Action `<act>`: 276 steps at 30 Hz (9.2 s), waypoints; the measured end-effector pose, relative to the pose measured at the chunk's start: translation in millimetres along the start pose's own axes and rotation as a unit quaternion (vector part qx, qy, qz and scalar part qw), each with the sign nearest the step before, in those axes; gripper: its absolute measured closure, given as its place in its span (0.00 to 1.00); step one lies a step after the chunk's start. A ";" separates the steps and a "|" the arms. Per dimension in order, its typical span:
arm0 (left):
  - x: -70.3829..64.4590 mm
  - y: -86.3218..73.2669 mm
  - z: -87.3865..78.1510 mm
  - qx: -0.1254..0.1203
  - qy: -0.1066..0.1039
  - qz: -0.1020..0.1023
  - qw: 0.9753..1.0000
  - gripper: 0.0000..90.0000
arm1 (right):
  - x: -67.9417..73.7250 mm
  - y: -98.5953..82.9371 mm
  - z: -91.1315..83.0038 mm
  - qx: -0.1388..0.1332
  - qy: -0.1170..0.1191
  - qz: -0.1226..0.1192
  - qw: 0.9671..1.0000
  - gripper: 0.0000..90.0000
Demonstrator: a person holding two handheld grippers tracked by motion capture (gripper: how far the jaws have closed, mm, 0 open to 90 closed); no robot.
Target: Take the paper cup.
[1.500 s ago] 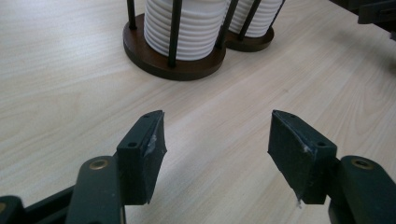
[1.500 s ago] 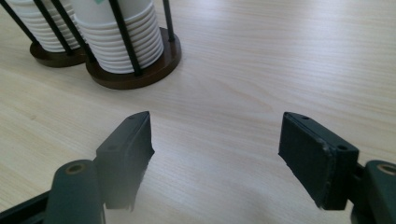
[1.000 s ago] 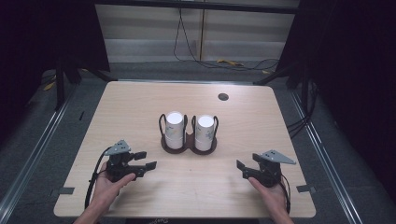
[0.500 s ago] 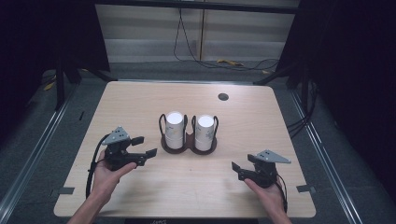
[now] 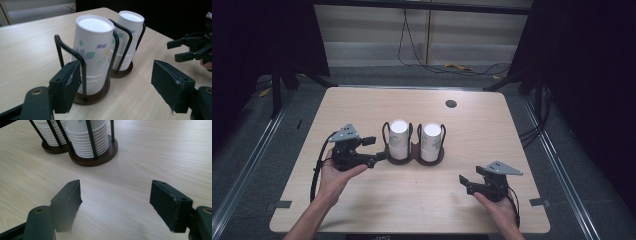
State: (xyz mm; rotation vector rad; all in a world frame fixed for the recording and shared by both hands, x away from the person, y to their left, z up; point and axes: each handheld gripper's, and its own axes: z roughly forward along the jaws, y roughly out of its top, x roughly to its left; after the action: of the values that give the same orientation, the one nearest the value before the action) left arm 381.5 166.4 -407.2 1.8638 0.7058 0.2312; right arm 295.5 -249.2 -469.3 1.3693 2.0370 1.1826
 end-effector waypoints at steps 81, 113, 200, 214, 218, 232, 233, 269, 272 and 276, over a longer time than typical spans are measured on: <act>25.1 55.5 85.8 0.111 0.032 0.040 0.993 0.31 | 1.1 -1.6 0.2 0.008 0.001 -0.007 1.000 0.27; 25.3 76.6 97.2 0.238 0.034 0.034 0.970 0.30 | 0.4 -1.5 0.3 0.008 -0.001 -0.007 1.000 0.27; 14.9 118.0 75.4 0.243 0.043 0.046 0.968 0.40 | 1.3 -0.6 1.6 0.007 -0.001 -0.009 1.000 0.28; 16.3 124.3 66.2 0.223 0.041 0.041 0.973 0.40 | 1.7 -0.6 2.0 0.007 0.000 -0.007 1.000 0.28; 15.4 128.8 64.1 0.219 0.041 0.041 0.974 0.40 | 1.7 -0.6 2.1 0.007 0.001 -0.007 1.000 0.28; 16.3 130.5 43.6 0.169 0.025 0.041 0.984 0.39 | 1.7 -0.7 1.4 0.007 0.002 -0.008 1.000 0.28; 16.3 130.5 43.6 0.169 0.025 0.041 0.984 0.39 | 1.7 -0.7 1.4 0.007 0.002 -0.008 1.000 0.28; -13.7 74.4 13.8 0.062 -0.086 0.041 0.994 0.39 | 10.0 1.2 1.2 -0.005 0.052 -0.024 0.998 0.27; -15.0 69.8 16.1 0.062 -0.089 0.039 0.993 0.39 | 10.9 1.6 1.2 -0.008 0.058 -0.024 0.998 0.26; -18.1 63.1 17.7 0.065 -0.093 0.037 0.993 0.39 | 12.5 3.6 0.7 -0.009 0.070 -0.024 0.997 0.21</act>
State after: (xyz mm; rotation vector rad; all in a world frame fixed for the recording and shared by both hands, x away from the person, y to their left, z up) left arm 398.0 126.7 -354.6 2.0073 0.5362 0.0589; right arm 292.6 -237.1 -465.2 1.2534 2.1373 1.3047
